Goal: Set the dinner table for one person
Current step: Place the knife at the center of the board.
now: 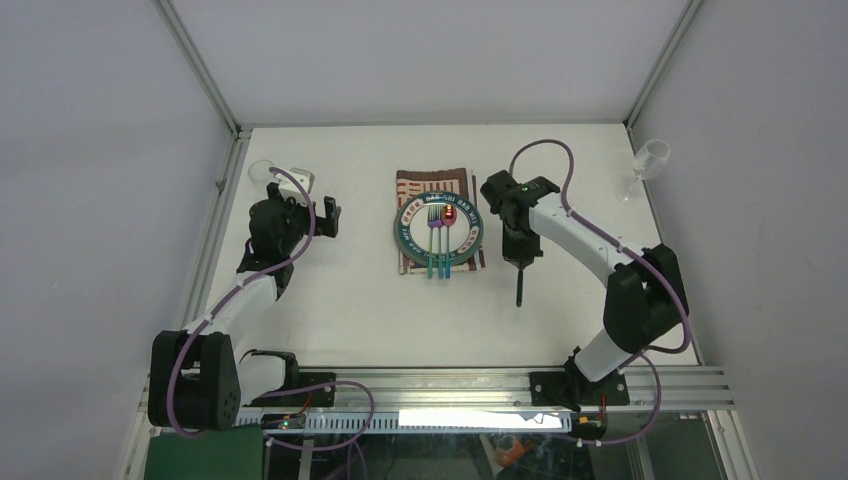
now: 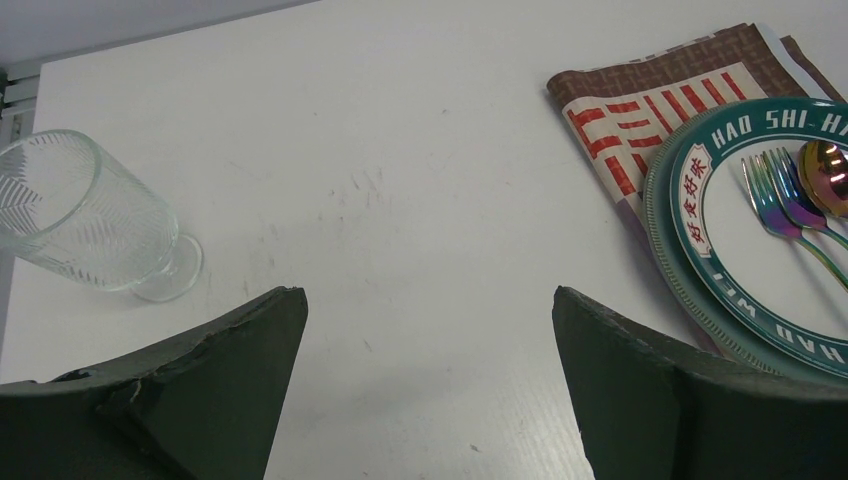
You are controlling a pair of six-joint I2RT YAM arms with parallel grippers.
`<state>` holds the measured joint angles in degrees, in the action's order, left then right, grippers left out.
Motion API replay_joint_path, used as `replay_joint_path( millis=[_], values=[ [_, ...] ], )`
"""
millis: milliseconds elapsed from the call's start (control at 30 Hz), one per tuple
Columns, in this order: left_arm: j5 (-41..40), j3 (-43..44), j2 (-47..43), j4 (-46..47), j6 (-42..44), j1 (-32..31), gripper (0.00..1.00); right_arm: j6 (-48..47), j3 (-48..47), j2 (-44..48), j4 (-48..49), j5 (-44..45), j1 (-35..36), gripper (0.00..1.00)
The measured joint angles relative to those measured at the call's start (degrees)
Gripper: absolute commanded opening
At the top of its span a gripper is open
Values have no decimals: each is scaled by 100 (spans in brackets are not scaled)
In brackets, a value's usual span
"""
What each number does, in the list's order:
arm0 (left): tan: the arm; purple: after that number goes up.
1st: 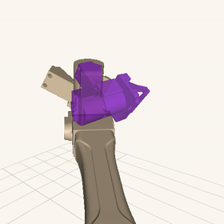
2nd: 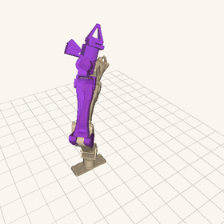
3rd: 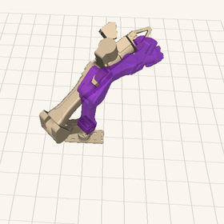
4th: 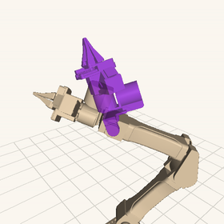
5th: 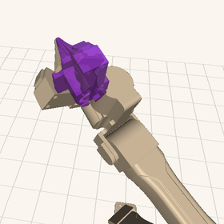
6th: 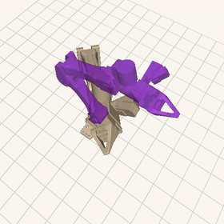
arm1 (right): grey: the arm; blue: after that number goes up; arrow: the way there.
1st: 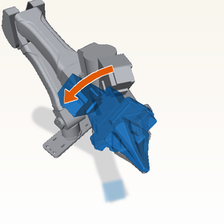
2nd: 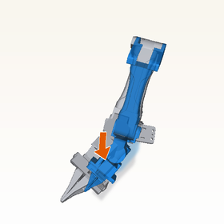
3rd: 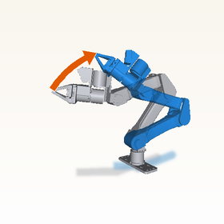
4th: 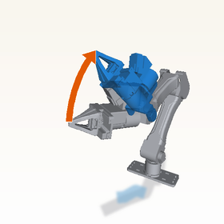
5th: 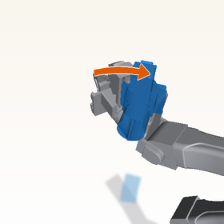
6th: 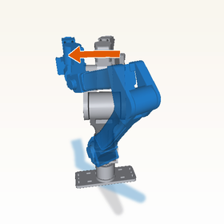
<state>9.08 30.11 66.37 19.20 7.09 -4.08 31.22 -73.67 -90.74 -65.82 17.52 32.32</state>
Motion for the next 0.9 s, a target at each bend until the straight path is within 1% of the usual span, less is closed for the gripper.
replay_joint_path(
  millis=[100, 200, 333, 667, 900],
  values=[
    [7, 0, -7, -2, 0, 0, 99, -42, 232, -96, -125, 33, -116, 0],
    [9, 0, -20, -2, 0, 0, 99, -94, 240, -157, -170, 85, -181, 0],
    [28, 0, -39, 0, -2, 0, 99, -98, 251, -264, -131, -74, -297, 0],
    [63, -2, -44, -7, -2, 0, 99, -90, 979, -774, 509, -227, -413, 0],
    [190, -2, -55, -9, -2, 0, 99, 177, 1556, -542, 1032, -328, -706, 0]
  ],
)
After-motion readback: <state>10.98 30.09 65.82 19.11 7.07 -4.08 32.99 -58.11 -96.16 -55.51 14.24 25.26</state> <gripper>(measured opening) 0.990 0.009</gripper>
